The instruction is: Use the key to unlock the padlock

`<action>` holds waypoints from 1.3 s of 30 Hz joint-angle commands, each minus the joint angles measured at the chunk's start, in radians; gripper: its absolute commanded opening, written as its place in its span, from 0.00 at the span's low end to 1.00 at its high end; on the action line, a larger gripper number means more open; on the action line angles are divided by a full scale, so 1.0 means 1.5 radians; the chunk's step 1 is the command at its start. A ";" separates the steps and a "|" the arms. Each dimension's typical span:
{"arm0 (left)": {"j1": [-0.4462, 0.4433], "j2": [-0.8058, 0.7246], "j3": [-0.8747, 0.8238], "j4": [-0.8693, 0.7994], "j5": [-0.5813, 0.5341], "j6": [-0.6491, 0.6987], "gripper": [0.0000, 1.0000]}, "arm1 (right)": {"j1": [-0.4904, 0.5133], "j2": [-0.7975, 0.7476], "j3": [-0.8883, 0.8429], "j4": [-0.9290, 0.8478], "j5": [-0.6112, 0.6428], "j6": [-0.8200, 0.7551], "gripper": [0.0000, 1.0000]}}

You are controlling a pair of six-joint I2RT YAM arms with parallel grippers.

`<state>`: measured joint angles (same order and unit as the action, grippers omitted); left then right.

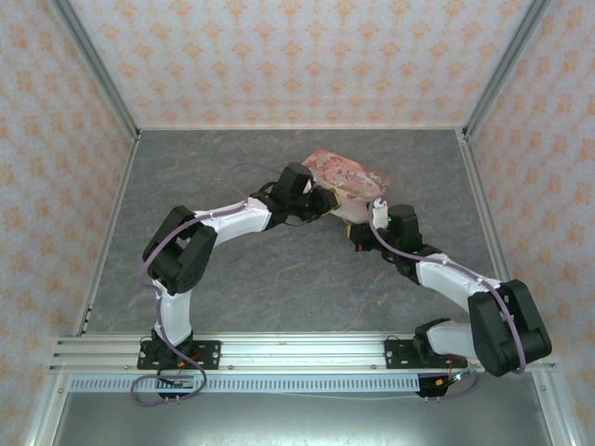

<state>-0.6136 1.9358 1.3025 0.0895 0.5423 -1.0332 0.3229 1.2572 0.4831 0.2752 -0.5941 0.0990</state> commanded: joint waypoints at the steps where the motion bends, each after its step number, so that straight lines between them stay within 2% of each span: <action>1: -0.002 -0.036 0.032 0.002 0.022 -0.020 0.21 | 0.004 0.010 0.035 0.006 0.030 -0.039 0.00; 22: -0.003 -0.045 0.031 -0.014 0.021 -0.024 0.20 | 0.007 0.085 0.094 -0.019 0.040 -0.075 0.00; 39: -0.011 -0.043 0.024 -0.002 0.017 -0.032 0.20 | 0.013 0.101 0.107 -0.027 0.062 -0.083 0.00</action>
<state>-0.6136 1.9320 1.3102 0.0483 0.5381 -1.0771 0.3378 1.3907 0.6144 0.2420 -0.5339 -0.0029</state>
